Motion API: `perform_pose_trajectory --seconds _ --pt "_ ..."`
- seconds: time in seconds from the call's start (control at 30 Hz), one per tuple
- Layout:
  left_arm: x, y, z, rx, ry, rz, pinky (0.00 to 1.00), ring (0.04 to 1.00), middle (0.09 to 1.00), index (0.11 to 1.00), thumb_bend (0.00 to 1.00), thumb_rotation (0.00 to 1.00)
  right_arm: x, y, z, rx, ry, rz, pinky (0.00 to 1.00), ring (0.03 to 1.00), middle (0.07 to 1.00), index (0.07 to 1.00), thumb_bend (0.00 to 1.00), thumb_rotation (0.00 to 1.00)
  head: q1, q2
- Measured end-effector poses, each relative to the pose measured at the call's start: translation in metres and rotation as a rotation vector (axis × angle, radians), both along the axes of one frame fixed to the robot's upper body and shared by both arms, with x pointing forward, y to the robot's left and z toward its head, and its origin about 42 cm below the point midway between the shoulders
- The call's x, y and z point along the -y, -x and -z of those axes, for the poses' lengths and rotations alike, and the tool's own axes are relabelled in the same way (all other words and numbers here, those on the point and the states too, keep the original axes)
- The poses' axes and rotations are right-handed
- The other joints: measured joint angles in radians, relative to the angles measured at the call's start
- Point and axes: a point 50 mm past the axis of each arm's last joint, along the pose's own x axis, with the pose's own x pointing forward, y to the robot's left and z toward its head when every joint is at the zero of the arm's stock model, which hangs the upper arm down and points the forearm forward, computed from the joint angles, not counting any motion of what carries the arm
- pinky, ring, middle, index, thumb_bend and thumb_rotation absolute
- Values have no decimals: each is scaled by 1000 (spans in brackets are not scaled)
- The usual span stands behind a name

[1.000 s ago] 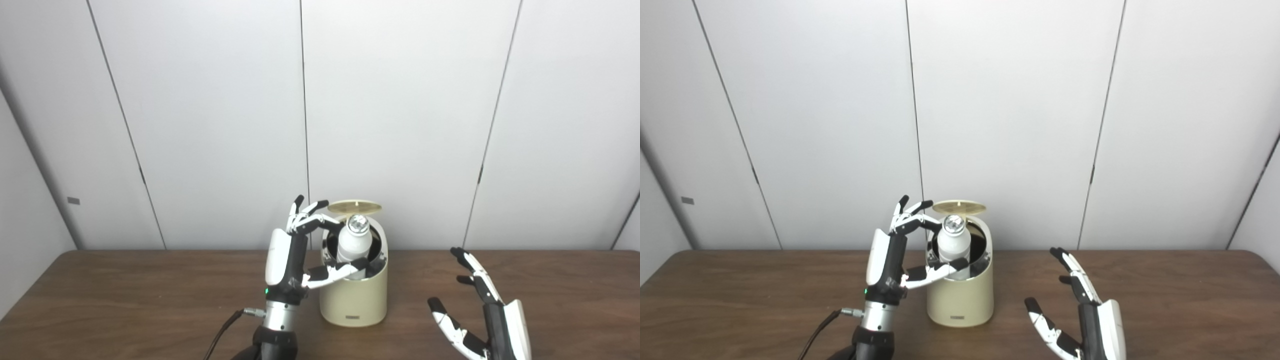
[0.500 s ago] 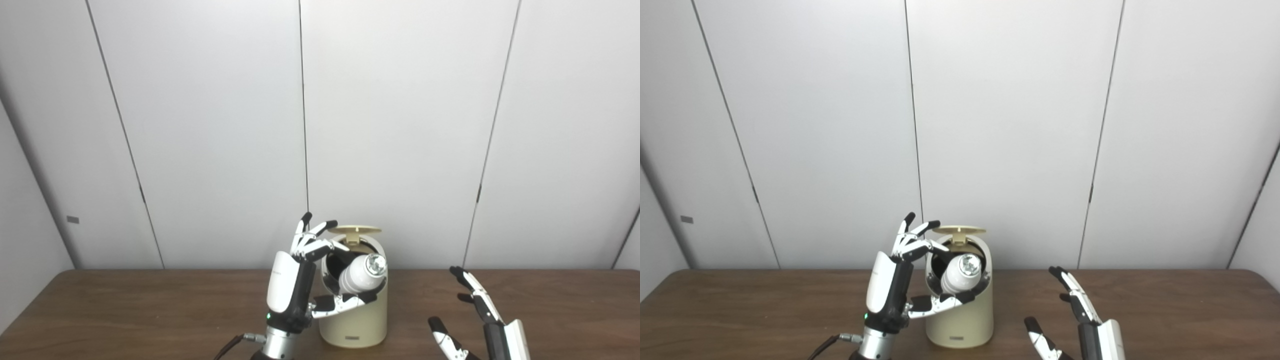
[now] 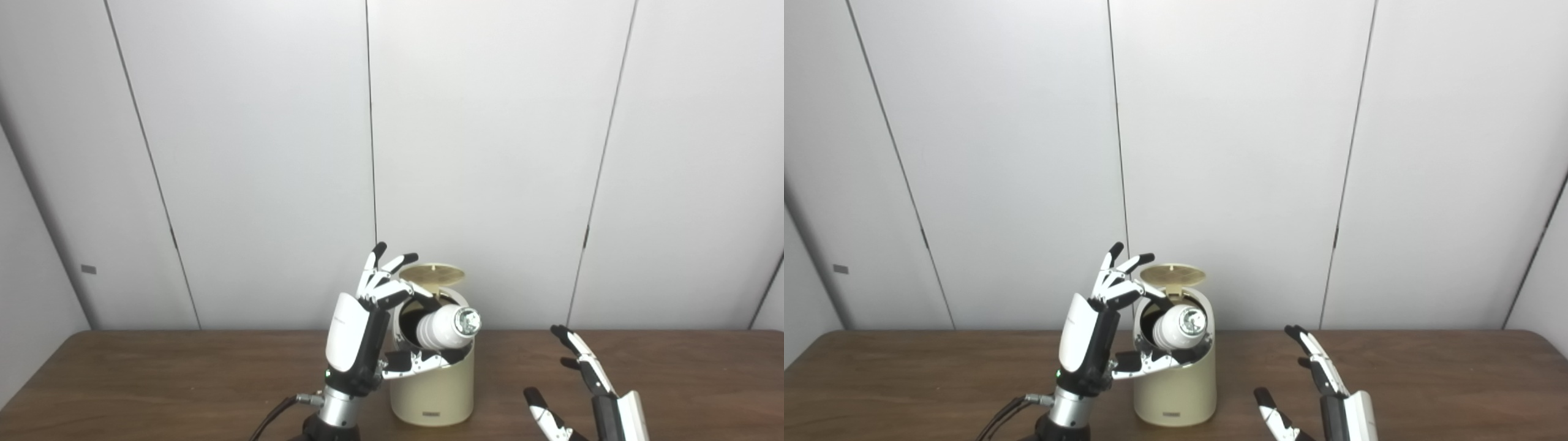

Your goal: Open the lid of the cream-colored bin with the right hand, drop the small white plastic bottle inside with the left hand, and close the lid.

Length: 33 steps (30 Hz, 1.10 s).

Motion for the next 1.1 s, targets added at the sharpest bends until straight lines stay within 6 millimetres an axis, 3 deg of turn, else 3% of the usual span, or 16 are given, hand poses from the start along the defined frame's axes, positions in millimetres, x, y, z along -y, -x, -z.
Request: perform_pose_trajectory --seconds 0.57,0.73,0.9,1.1 --pt "-5 -11 4 -15 -24 -47 1000 848 494 464 525 0 -1 1 0 3 5 -3 710 850 891 845 213 356 -17 0" --pt "0 -14 5 -33 -11 -50 1000 846 494 464 525 0 -1 4 -1 3 5 -7 702 844 888 844 223 379 -31 8" --pt "6 -14 14 -76 -7 -55 1000 825 493 466 525 0 -5 18 -2 0 2 -23 727 853 887 849 218 404 -43 34" --pt "8 -16 25 -133 10 -79 1000 833 494 464 525 0 -11 28 0 -29 -3 -38 740 859 891 858 216 434 -49 38"
